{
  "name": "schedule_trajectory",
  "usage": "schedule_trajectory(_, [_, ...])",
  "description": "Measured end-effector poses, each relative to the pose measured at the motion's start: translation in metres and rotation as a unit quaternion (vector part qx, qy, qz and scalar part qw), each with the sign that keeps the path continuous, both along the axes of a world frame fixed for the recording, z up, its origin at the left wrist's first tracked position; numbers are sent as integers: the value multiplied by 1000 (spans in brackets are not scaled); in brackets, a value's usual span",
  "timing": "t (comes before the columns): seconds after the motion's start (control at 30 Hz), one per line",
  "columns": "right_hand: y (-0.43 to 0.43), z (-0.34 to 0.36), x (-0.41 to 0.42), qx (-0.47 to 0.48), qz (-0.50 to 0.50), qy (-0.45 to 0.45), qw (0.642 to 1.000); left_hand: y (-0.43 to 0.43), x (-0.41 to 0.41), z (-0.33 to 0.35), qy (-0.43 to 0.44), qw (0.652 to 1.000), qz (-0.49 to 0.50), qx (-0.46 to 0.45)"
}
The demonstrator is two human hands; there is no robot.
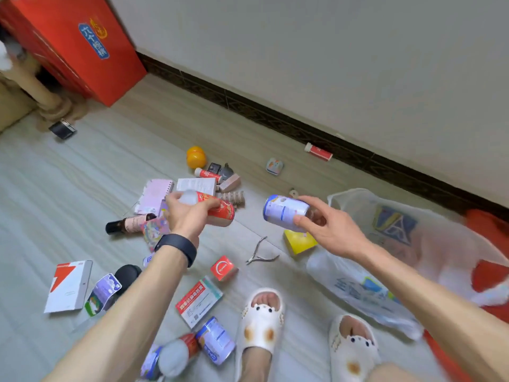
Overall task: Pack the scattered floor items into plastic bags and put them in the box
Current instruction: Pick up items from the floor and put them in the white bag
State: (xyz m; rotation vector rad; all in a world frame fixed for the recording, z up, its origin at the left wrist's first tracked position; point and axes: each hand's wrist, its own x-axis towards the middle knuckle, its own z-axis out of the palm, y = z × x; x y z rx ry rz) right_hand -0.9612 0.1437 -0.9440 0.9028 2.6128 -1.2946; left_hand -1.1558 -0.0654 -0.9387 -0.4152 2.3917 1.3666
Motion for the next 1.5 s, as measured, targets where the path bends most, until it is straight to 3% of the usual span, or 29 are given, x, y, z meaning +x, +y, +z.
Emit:
schedule_trajectory(0.13, [24, 26, 84, -22, -211, 92, 973, 83, 34, 42, 70, 980, -184, 9])
schedule_trajectory(0.27, [63, 33, 137, 32, -303, 87, 949, 162, 84, 55, 116, 900, -419, -22])
schedule_trajectory(0.37, [94, 31, 163, 75, -305, 44, 948, 211, 125, 40, 150, 819, -551, -52])
schedule_trajectory(0.57, [132, -10, 187, 162, -207, -120, 957, 265, 189, -39, 181, 704, -681, -86])
schedule_trajectory(0.7, [138, -57, 185, 158, -117, -177, 964, 269, 207, -93, 195, 642, -722, -171])
schedule_trajectory(0.87, [129, -108, 162, 177, -85, -185, 963, 259, 201, -127, 191, 637, -721, -195])
schedule_trajectory(0.97, [120, -126, 152, 196, -91, -162, 963, 252, 190, -135, 223, 614, -725, -218])
schedule_trajectory(1.1, [100, -124, 149, 262, -126, -169, 942, 236, 179, -133, 313, 505, -756, -275])
schedule_trajectory(1.23, [81, -120, 176, 232, -115, -274, 926, 203, 175, -133, 297, 454, -783, -306])
schedule_trajectory(1.37, [84, -116, 213, 166, -105, -423, 885, 188, 167, -128, 275, 456, -772, -346])
schedule_trajectory(1.43, [87, -104, 219, 162, -95, -435, 881, 190, 166, -118, 282, 454, -777, -332])
schedule_trajectory(1.5, [86, -87, 215, 187, -90, -402, 892, 194, 168, -100, 289, 429, -797, -311])
